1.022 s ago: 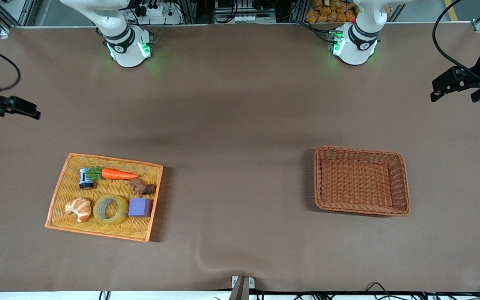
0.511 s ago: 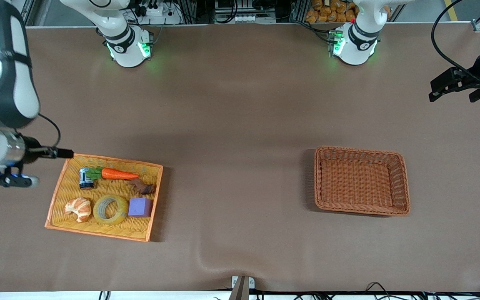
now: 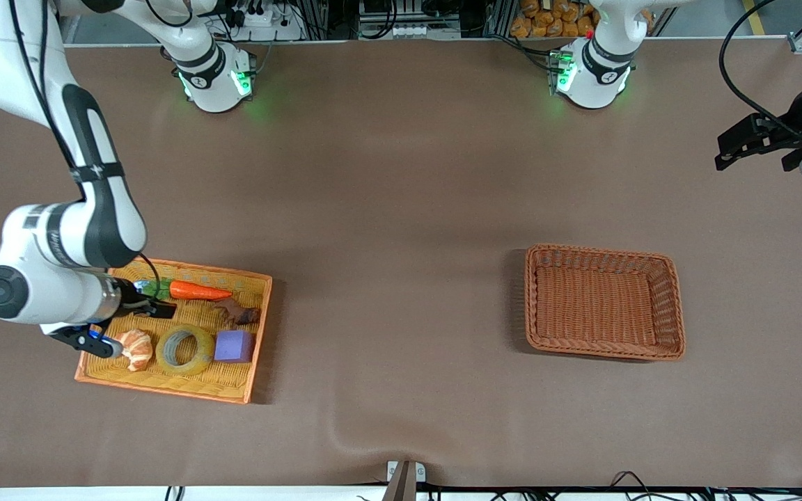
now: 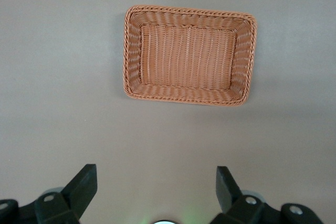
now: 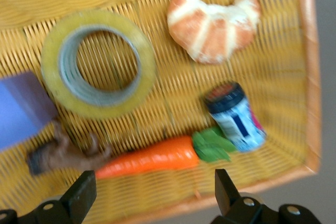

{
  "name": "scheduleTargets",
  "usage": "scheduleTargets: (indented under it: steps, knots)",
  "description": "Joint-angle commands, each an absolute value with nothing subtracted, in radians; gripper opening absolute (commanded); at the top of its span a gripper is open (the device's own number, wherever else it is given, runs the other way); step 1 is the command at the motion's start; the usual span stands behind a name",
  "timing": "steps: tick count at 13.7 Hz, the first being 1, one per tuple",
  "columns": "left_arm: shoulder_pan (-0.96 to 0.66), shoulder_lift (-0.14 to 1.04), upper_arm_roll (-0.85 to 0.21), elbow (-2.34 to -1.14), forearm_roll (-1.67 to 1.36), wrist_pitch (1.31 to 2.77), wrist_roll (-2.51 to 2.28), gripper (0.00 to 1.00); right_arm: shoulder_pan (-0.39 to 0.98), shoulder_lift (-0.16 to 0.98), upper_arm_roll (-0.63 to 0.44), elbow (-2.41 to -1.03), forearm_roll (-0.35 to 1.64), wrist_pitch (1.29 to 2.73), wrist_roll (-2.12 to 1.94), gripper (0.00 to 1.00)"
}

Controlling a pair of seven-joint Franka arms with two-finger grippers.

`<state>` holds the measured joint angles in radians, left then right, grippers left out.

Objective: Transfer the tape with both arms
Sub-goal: 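Reach the right gripper down over the yellow tape roll in the tray, then grasp the tape roll rim with the right gripper and lift it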

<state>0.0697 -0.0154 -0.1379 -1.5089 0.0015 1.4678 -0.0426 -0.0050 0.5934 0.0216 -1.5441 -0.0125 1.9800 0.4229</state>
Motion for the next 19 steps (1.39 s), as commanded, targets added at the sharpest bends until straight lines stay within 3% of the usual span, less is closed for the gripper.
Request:
scheduleTargets:
  steps: [1, 5, 10, 11, 13, 14, 15, 19]
  knots:
    - [0.083, -0.031, -0.144, -1.522, -0.015, 1.462, -0.031, 1.0, -0.009, 0.659, 0.025, -1.514, -0.009, 2.095, 0.495, 1.0]
    - [0.081, -0.029, -0.147, -1.522, -0.015, 1.46, -0.031, 1.0, -0.011, 0.721, 0.023, -1.516, -0.012, 2.244, 0.525, 1.0]
    - [0.083, -0.037, -0.147, -1.528, -0.017, 1.459, -0.031, 1.0, -0.009, 0.761, 0.021, -1.531, -0.023, 2.296, 0.523, 0.99]
    - [0.083, -0.035, -0.147, -1.528, -0.017, 1.46, -0.031, 1.0, -0.009, 0.762, 0.021, -1.534, -0.023, 2.299, 0.522, 0.78]
    - [0.083, -0.035, -0.147, -1.519, -0.018, 1.46, -0.031, 1.0, -0.008, 0.759, 0.021, -1.534, -0.025, 2.299, 0.522, 0.22]
    - [0.083, -0.035, -0.147, -1.516, -0.02, 1.462, -0.031, 1.0, -0.008, 0.759, 0.021, -1.534, -0.025, 2.299, 0.523, 0.05]
    - [0.083, -0.037, -0.146, -1.516, -0.02, 1.466, -0.031, 1.0, -0.005, 0.759, 0.021, -1.534, -0.025, 2.299, 0.523, 0.0]
    - [0.083, -0.037, -0.14, -1.516, -0.018, 1.466, -0.031, 1.0, -0.021, 0.698, 0.018, -1.525, -0.025, 2.261, 0.479, 0.0]
